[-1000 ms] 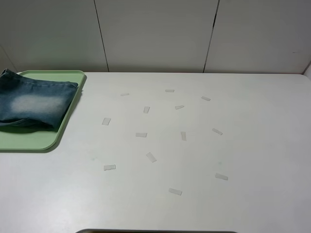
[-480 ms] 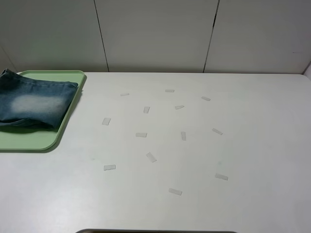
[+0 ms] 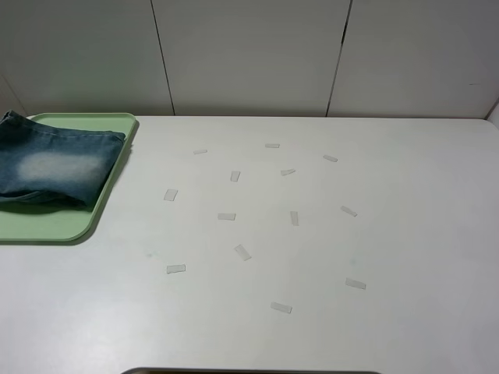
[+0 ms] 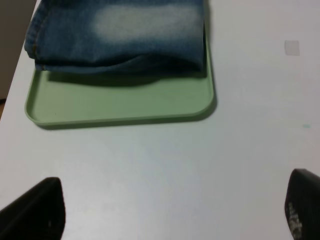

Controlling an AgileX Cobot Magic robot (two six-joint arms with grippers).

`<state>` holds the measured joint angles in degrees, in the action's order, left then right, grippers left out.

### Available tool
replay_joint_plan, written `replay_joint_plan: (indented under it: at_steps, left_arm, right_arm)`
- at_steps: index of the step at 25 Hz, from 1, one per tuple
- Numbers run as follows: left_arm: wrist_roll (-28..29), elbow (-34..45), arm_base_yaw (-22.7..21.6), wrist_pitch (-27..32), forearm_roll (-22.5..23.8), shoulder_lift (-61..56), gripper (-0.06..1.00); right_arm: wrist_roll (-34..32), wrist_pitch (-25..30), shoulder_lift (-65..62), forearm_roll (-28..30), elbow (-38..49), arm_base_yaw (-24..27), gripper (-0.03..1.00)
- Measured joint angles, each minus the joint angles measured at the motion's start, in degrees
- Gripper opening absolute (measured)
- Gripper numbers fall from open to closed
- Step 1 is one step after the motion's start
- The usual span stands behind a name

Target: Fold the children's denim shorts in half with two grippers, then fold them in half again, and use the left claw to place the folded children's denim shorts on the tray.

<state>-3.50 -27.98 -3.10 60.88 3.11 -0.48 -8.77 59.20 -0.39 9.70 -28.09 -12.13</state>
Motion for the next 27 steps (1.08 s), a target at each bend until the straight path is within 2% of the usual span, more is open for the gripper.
replay_joint_plan:
  at_steps: [27]
  left_arm:
    - [0.1,0.0,0.0,-0.2,0.1,0.0,0.87]
  right_arm:
    - [0.0,0.0,0.0,0.0,0.0,0.0,0.63]
